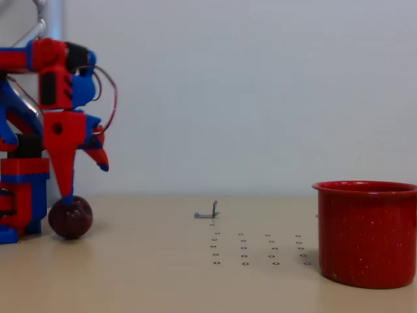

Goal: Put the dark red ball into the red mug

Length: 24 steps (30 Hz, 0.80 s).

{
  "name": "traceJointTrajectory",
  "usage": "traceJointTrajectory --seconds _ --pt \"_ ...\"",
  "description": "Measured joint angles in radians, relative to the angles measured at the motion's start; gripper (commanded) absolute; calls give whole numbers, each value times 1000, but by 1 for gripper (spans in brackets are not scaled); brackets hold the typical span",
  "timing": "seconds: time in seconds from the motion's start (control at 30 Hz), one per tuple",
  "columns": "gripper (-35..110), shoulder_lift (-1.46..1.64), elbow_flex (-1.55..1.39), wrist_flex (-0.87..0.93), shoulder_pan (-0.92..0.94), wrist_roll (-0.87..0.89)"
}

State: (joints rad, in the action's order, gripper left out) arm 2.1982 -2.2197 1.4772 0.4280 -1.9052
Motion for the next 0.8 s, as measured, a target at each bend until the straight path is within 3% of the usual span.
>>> traceJointTrajectory --seconds 0.23,0.8 --pt "65 94 -163 -112 -64 64" --pt "65 143 -298 -147 -209 92"
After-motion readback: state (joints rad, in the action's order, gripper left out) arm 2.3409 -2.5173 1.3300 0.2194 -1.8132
